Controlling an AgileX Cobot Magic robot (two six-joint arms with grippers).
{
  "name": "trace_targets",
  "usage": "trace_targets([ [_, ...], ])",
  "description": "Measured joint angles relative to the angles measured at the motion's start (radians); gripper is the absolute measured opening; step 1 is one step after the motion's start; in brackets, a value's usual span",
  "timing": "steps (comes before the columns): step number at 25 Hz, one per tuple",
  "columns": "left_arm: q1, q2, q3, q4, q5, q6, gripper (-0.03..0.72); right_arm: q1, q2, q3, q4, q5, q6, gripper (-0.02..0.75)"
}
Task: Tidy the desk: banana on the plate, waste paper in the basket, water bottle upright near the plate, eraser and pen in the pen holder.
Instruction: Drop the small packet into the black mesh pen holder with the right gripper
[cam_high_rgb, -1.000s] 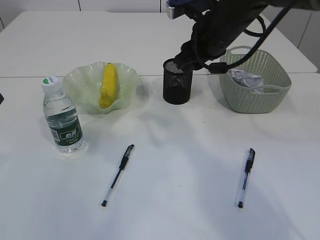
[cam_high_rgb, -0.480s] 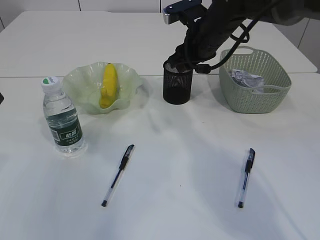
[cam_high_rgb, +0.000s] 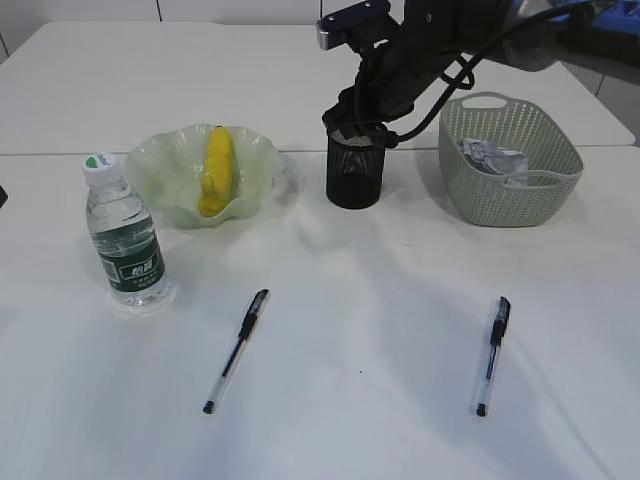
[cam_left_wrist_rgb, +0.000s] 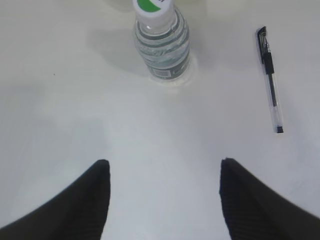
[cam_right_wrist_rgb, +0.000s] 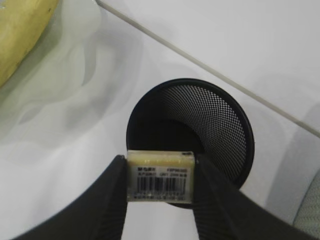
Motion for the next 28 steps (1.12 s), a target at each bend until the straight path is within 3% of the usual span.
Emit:
trace_targets([
  [18,0.0,0.0,0.0,0.004,-0.004,0.0,0.488,-0.03,0.087,-0.005,0.002,-0.178,0.016,0.294],
  [28,0.0,0.0,0.0,0.005,-0.004,0.0,0.487,-0.03,0.087,-0.005,0.002,-0.183,0.018,0.294],
])
